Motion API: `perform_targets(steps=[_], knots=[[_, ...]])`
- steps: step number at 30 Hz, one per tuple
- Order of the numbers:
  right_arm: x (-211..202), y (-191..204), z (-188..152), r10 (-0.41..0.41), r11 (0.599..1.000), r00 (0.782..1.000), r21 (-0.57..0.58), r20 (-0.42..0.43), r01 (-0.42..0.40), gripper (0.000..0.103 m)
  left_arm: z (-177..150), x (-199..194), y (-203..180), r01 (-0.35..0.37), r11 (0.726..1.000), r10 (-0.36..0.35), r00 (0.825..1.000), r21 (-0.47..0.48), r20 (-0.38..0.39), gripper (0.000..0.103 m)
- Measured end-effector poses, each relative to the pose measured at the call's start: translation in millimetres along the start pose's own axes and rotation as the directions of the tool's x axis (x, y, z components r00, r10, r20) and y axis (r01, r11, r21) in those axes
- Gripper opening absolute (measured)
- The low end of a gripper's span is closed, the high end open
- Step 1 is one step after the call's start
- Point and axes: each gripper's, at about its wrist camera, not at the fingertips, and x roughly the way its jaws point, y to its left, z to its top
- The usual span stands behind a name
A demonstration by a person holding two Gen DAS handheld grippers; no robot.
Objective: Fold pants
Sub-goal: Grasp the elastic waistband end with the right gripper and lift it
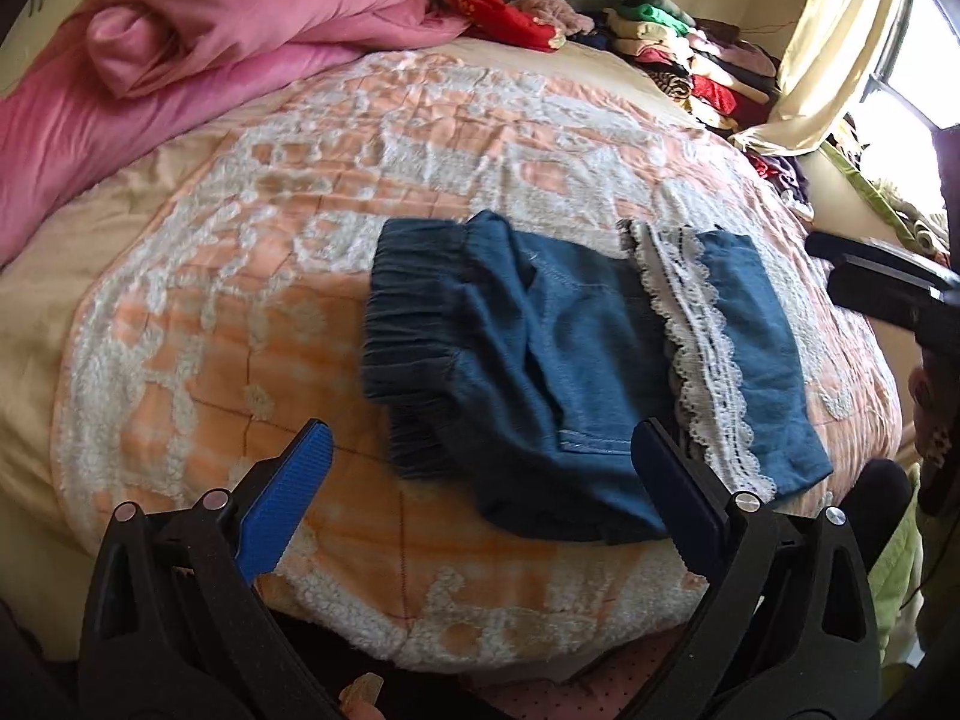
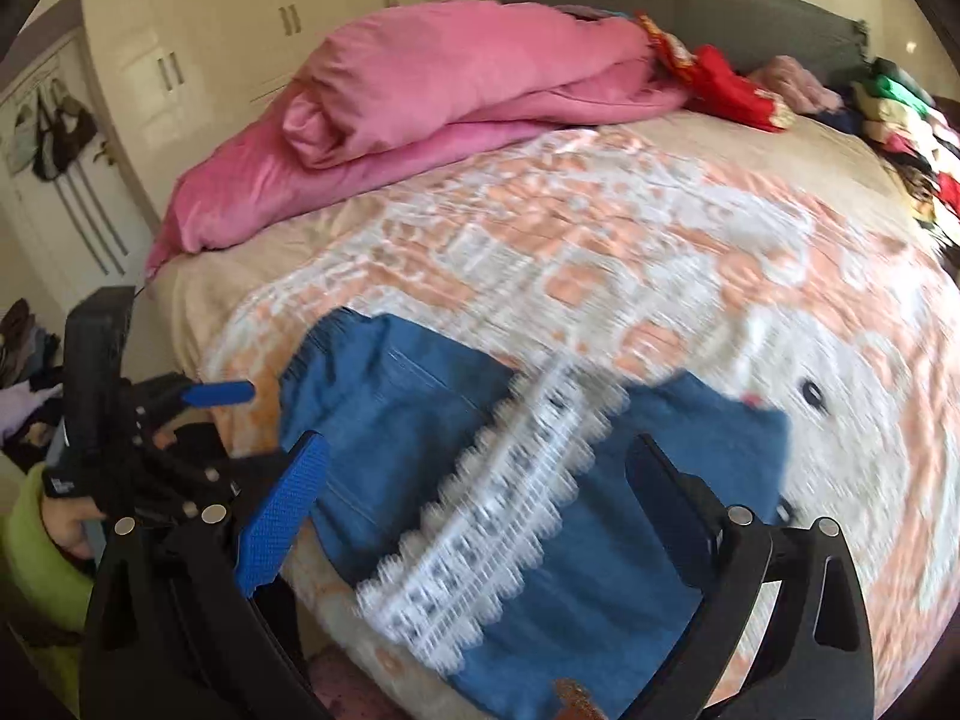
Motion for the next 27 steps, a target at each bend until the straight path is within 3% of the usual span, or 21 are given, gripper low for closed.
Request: perform_targets(steps=[8,19,22,27], knots=[[65,20,37,0.119,0.990,0.988,-0.059,-0.101,-0.125,0.098,-5,17,6,0.037,0.999,-0.039,0.998,-0.031,-0.042,0.093],[139,40,58,0.143,0.981,0.962,-0.094,-0.233,-0.169,0.098,-4,31,6,0.069,0.996,-0.071,0.996,-0.048,-0.053,0.093],[153,44,59,0.157,0.978,0.953,-0.092,-0.257,-0.186,0.098,-5,34,6,0.095,0.994,-0.099,0.994,-0.057,-0.053,0.079],[174,45,58,0.194,0.973,0.938,-0.066,-0.287,-0.222,0.097,-7,39,12,0.122,0.988,-0.128,0.990,-0.094,-0.058,0.073]])
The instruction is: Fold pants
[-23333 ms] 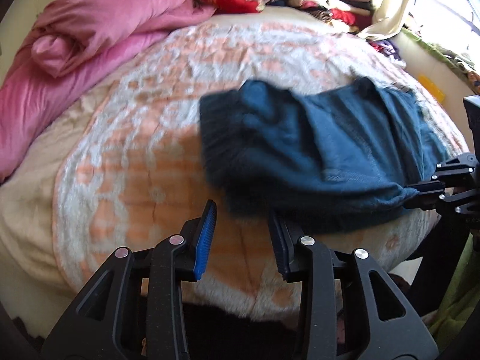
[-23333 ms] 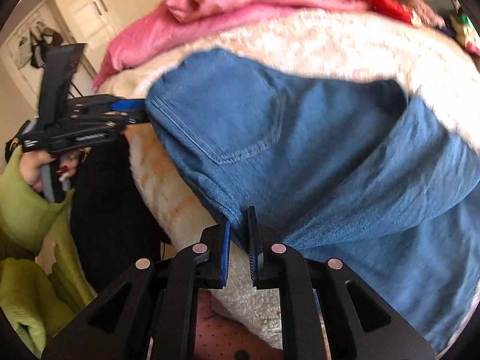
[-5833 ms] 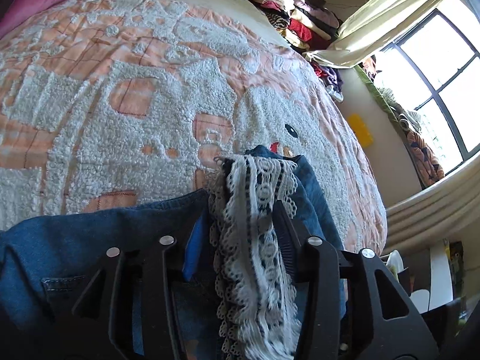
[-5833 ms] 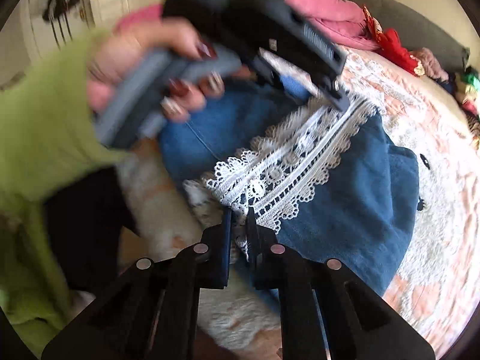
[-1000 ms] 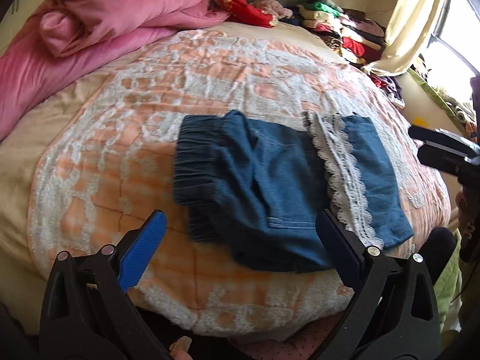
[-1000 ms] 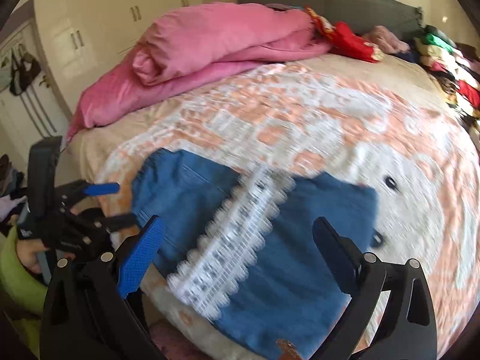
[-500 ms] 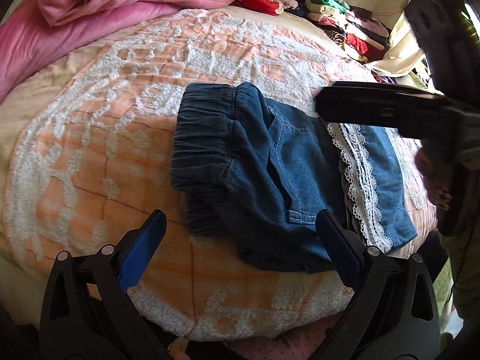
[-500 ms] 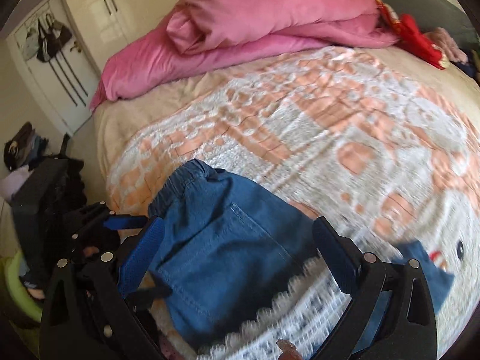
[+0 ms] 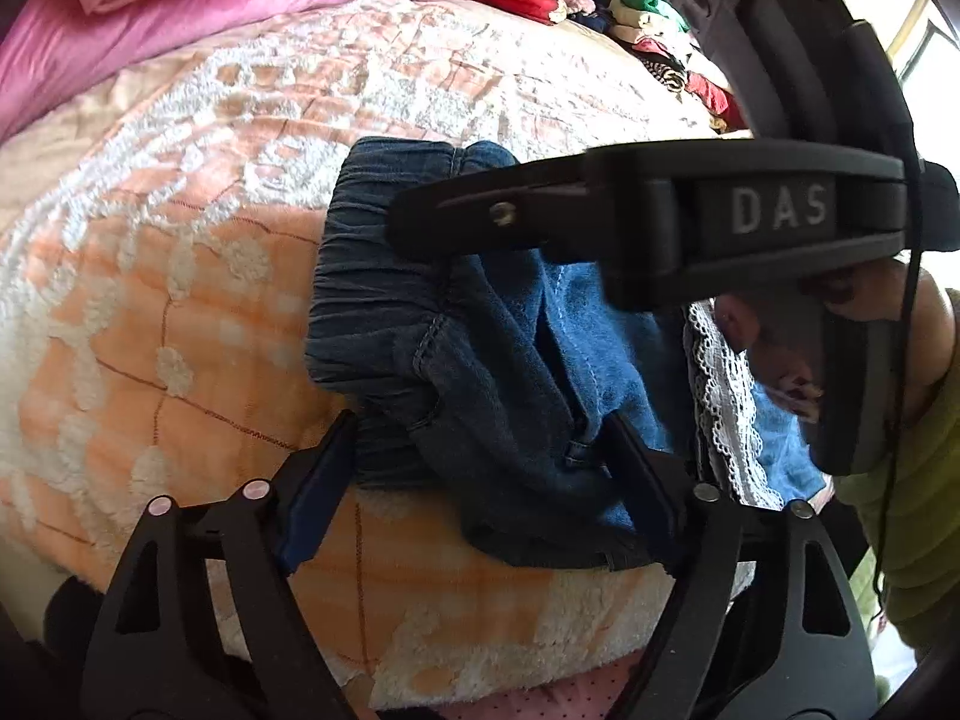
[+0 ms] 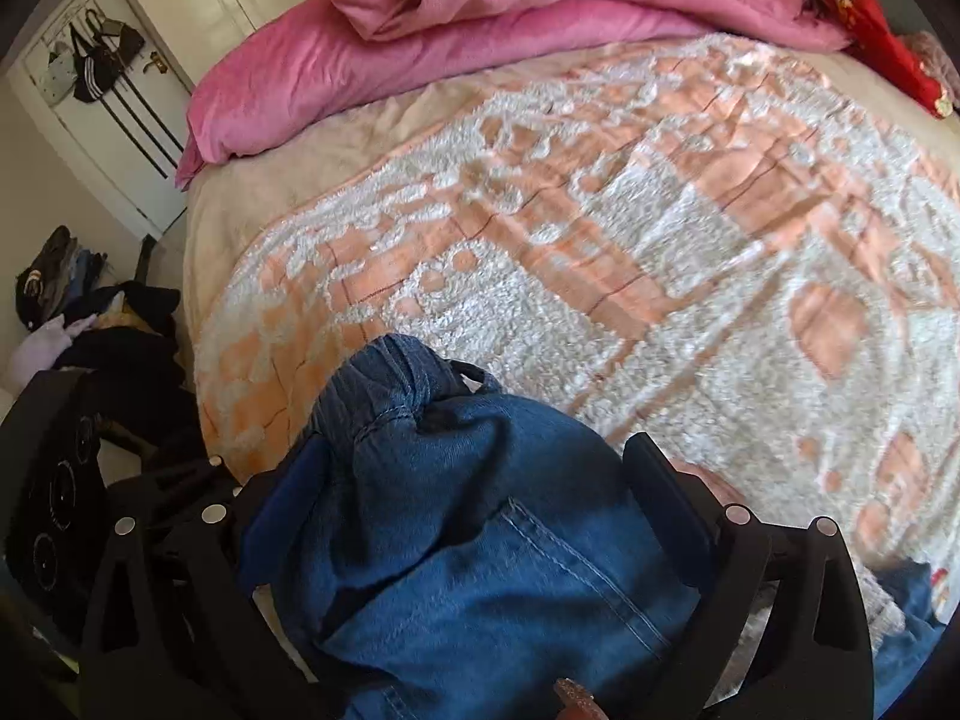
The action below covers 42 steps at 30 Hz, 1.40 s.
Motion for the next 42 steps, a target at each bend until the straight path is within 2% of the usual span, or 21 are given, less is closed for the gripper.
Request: perform_targets(steps=[2,5,9,11,13,18,25,27,30,32,36,37,39,42], knots=[[8,-1,0,0.022,1.000,1.000,0.011,-0.012,-0.022,0.091,0,0,1,0.004,1.000,-0.004,1.000,-0.004,0.000,0.072],[16,-1,0,0.038,0.999,0.999,0.022,-0.015,-0.038,0.087,0,1,3,0.012,1.000,-0.012,1.000,-0.011,0.000,0.071],[19,2,-1,0.054,0.998,0.998,0.009,-0.008,-0.054,0.068,-1,2,7,0.027,0.999,-0.027,1.000,-0.030,0.003,0.073],[16,1,-2,0.076,0.997,0.997,0.012,-0.003,-0.076,0.058,-1,2,7,0.049,0.998,-0.048,0.999,-0.044,0.008,0.081],[9,-2,-3,0.114,0.993,0.993,0.025,0.010,-0.114,0.046,-1,1,9,0.065,0.996,-0.064,0.998,-0.054,0.012,0.083],[-18,-11,-9,0.179,0.981,0.981,0.066,0.078,-0.184,0.041,0,-6,12,0.104,0.990,-0.102,0.995,-0.091,0.017,0.090],[-69,-33,-28,0.270,0.944,0.940,0.135,0.208,-0.301,0.040,1,-6,10,0.205,0.967,-0.208,0.978,-0.150,-0.007,0.093],[-84,-44,-38,0.286,0.931,0.926,0.157,0.246,-0.330,0.040,4,-4,0,0.270,0.949,-0.276,0.961,-0.163,-0.013,0.093],[-103,-56,-51,0.277,0.927,0.918,0.174,0.285,-0.333,0.041,8,-5,-21,0.370,0.915,-0.375,0.927,-0.162,-0.003,0.093],[-115,-64,-59,0.268,0.925,0.914,0.185,0.306,-0.333,0.043,8,-8,-38,0.403,0.904,-0.406,0.914,-0.143,0.005,0.093],[-144,-79,-81,0.210,0.931,0.910,0.210,0.359,-0.297,0.062,8,-11,-70,0.431,0.899,-0.433,0.902,-0.081,0.001,0.093],[-150,-81,-86,0.185,0.937,0.912,0.213,0.366,-0.275,0.074,10,-10,-75,0.434,0.899,-0.435,0.900,-0.065,-0.005,0.093],[-166,-88,-103,0.107,0.946,0.917,0.245,0.384,-0.213,0.086,18,0,-90,0.438,0.898,-0.439,0.898,-0.033,-0.023,0.093],[-180,-101,-130,0.006,0.936,0.926,0.324,0.378,-0.138,0.094,21,10,-108,0.440,0.898,-0.438,0.897,0.021,-0.065,0.093]])
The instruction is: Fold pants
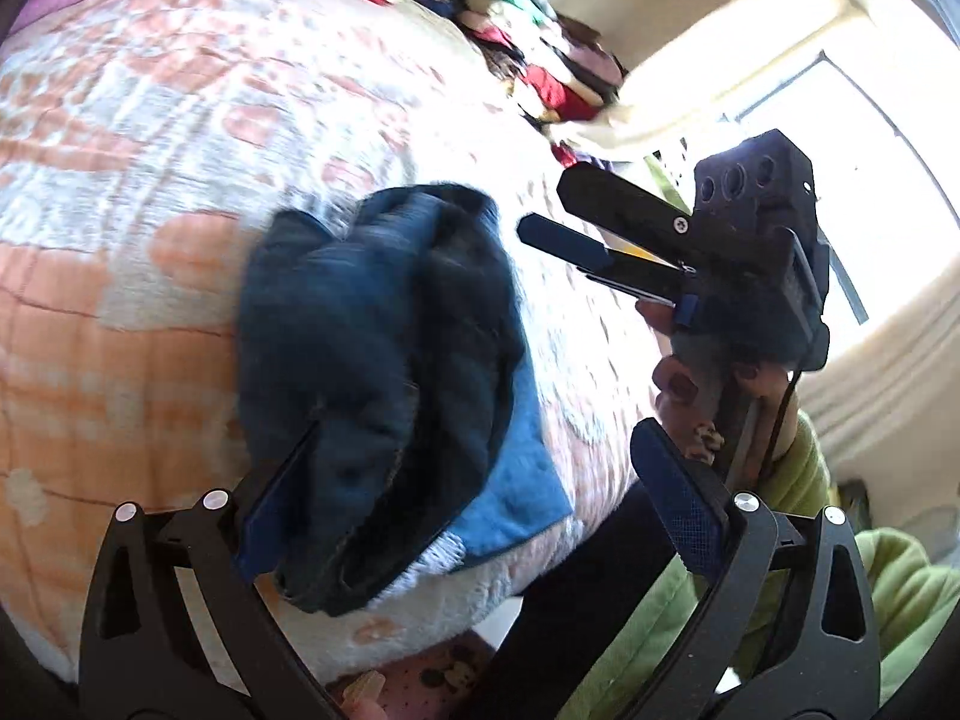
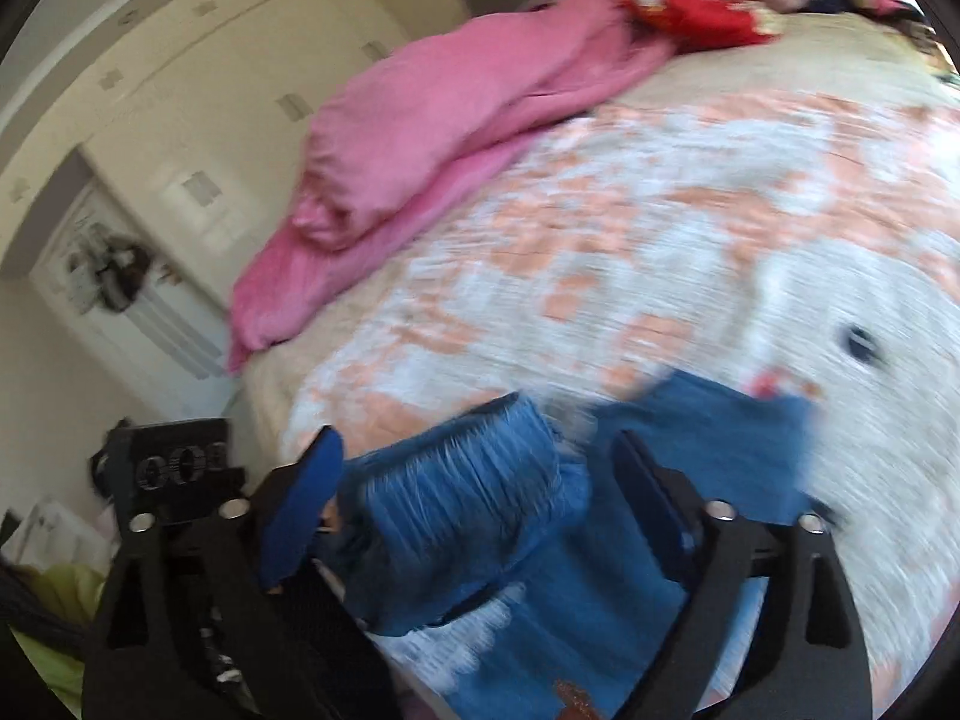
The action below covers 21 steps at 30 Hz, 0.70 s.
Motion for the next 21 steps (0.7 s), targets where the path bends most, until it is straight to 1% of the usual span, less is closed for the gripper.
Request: perform_targets(steps=[1,2,5,7,8,10,11,12,13,14,15,17,19,21], knots=[[-7,-8,-8,-0.039,0.999,0.999,0.029,0.004,0.039,0.094,-1,4,-4,-0.004,1.000,0.004,1.000,0.022,-0.014,0.093],[-11,-14,-14,-0.051,0.997,0.999,0.050,0.001,0.051,0.094,-3,10,-8,-0.011,0.999,0.012,0.999,0.045,-0.031,0.093],[-15,-29,-31,-0.052,0.991,0.999,0.124,-0.015,0.054,0.096,-16,22,-15,-0.012,0.997,0.018,0.996,0.074,-0.082,0.093],[-11,-33,-39,-0.029,0.988,0.999,0.153,-0.036,0.035,0.097,-28,23,-19,-0.036,0.995,0.045,0.995,0.093,-0.094,0.093],[-6,-32,-41,-0.034,0.987,0.998,0.157,-0.048,0.041,0.098,-30,24,-21,-0.050,0.993,0.060,0.994,0.105,-0.096,0.093],[8,-31,-46,-0.070,0.985,0.993,0.149,-0.096,0.084,0.097,-34,25,-22,-0.067,0.990,0.079,0.992,0.121,-0.095,0.093],[13,-30,-48,-0.081,0.986,0.990,0.139,-0.114,0.097,0.090,-33,23,-23,-0.073,0.989,0.085,0.992,0.125,-0.094,0.093],[18,-27,-50,-0.078,0.988,0.989,0.120,-0.129,0.093,0.053,-34,24,-27,-0.078,0.989,0.090,0.992,0.128,-0.092,0.093],[22,-24,-51,-0.066,0.991,0.988,0.102,-0.141,0.081,0.047,-34,22,-27,-0.088,0.987,0.100,0.991,0.131,-0.089,0.093],[20,-17,-51,-0.049,0.995,0.990,0.079,-0.130,0.060,0.044,-34,23,-28,-0.100,0.985,0.112,0.990,0.138,-0.086,0.093],[16,-10,-49,-0.026,0.998,0.994,0.060,-0.106,0.032,0.038,-35,23,-29,-0.103,0.984,0.116,0.990,0.145,-0.085,0.093],[8,-3,-45,-0.022,0.999,0.997,0.032,-0.072,0.024,0.038,-34,25,-30,-0.107,0.983,0.120,0.989,0.151,-0.082,0.093],[7,-6,-43,-0.076,0.997,0.995,0.007,-0.072,0.076,0.038,-33,28,-30,-0.108,0.981,0.123,0.989,0.162,-0.081,0.093],[14,-19,-47,-0.172,0.985,0.978,-0.008,-0.116,0.172,0.040,-34,30,-30,-0.106,0.980,0.122,0.989,0.169,-0.087,0.093]])
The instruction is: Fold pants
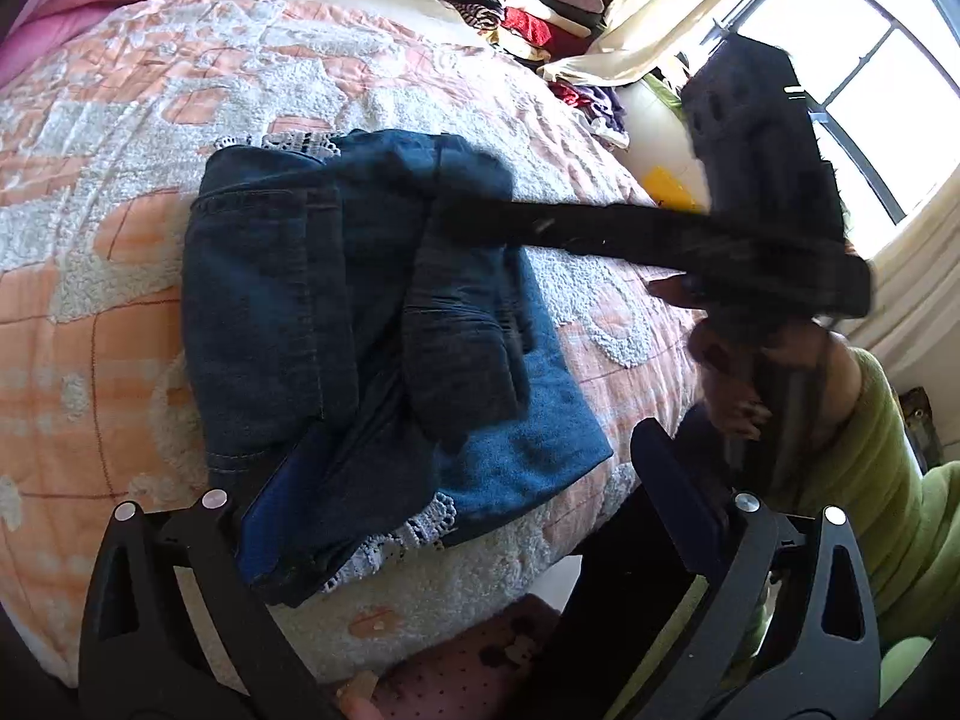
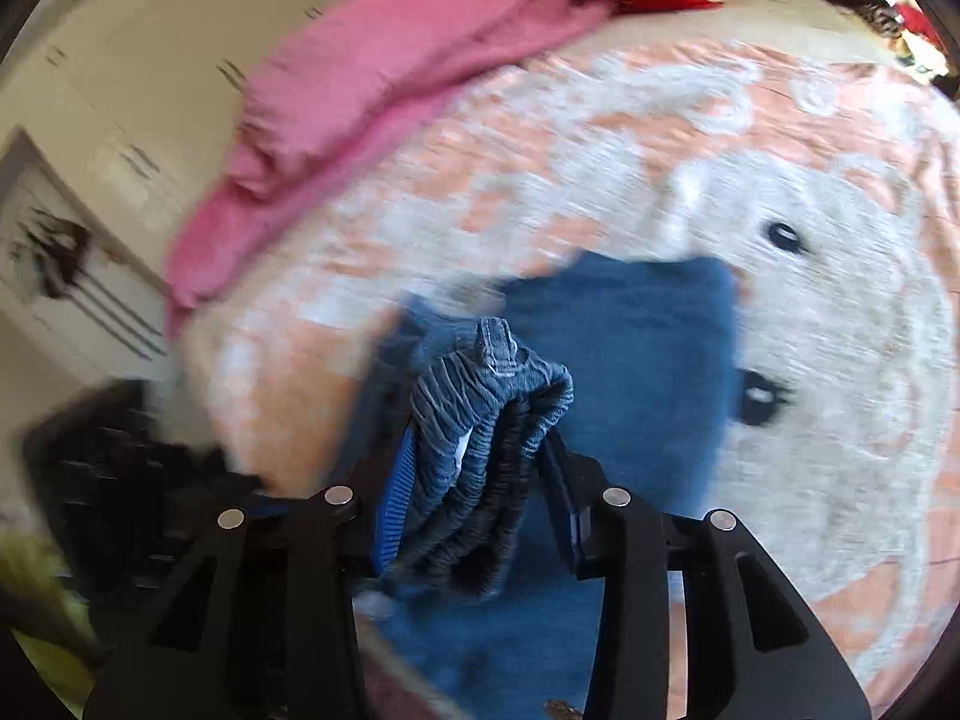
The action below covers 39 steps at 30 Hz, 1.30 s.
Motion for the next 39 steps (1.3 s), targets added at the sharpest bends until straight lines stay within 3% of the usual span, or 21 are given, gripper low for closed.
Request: perform_targets(steps=[3,6,9,14,18,19,20,21,22,23,25,28,31,32,34,36,37,39], knots=[[7,-11,-7,-0.016,0.999,1.000,0.042,-0.014,0.017,0.059,-1,-1,-1,-0.010,1.000,0.010,1.000,0.007,-0.008,0.093],[-9,-12,-11,-0.014,0.999,0.999,0.051,0.034,0.012,0.069,3,-16,-2,-0.028,0.999,0.028,0.999,0.016,0.018,0.093],[-34,-8,-16,-0.042,0.999,0.993,0.027,0.107,0.039,0.078,12,-38,6,-0.108,0.994,0.106,0.991,0.031,0.084,0.093],[-61,23,-36,-0.068,0.986,0.986,-0.140,0.155,0.090,0.079,30,-49,38,-0.285,0.959,0.282,0.951,0.005,0.126,0.093],[-54,71,-61,-0.047,0.932,0.994,-0.354,0.101,0.080,0.079,42,-45,57,-0.299,0.954,0.300,0.948,-0.025,0.105,0.093],[-50,83,-67,-0.043,0.911,0.996,-0.407,0.084,0.074,0.078,45,-42,59,-0.292,0.956,0.294,0.951,-0.029,0.100,0.088],[-47,92,-71,-0.044,0.891,0.996,-0.447,0.075,0.074,0.077,48,-40,61,-0.275,0.961,0.276,0.957,-0.031,0.092,0.074],[-41,103,-76,-0.046,0.865,0.997,-0.497,0.061,0.070,0.070,51,-37,63,-0.247,0.969,0.248,0.966,-0.032,0.078,0.064],[-35,112,-79,-0.045,0.840,0.998,-0.540,0.041,0.060,0.059,55,-32,65,-0.231,0.972,0.233,0.970,-0.034,0.069,0.046],[-27,122,-82,-0.051,0.810,0.998,-0.584,0.028,0.058,0.054,59,-26,67,-0.219,0.975,0.221,0.974,-0.037,0.051,0.033],[-15,134,-85,-0.067,0.766,0.998,-0.639,0.016,0.062,0.049,62,-19,69,-0.207,0.977,0.209,0.978,-0.042,0.029,0.017],[3,150,-86,-0.079,0.694,0.997,-0.716,0.019,0.069,0.047,67,-12,67,-0.198,0.980,0.198,0.980,-0.033,0.011,0.016],[31,154,-83,-0.145,0.631,0.989,-0.767,0.033,0.118,0.047,70,-4,61,-0.218,0.976,0.218,0.976,-0.001,0.003,0.016],[38,153,-84,-0.173,0.621,0.984,-0.773,0.029,0.132,0.042,70,-1,60,-0.226,0.974,0.226,0.974,0.007,-0.001,0.016],[50,145,-82,-0.177,0.643,0.984,-0.759,-0.020,0.100,0.021,69,6,58,-0.253,0.967,0.253,0.967,0.027,-0.009,0.016],[45,137,-79,-0.109,0.709,0.990,-0.705,-0.084,0.018,0.008,67,10,58,-0.269,0.962,0.270,0.963,0.038,-0.013,0.016],[36,134,-79,-0.065,0.734,0.992,-0.678,-0.110,-0.027,0.008,67,12,58,-0.275,0.960,0.276,0.961,0.047,-0.011,0.016],[24,132,-82,-0.015,0.745,0.992,-0.663,-0.123,-0.071,0.008,66,14,57,-0.285,0.957,0.286,0.958,0.057,-0.006,0.016]])
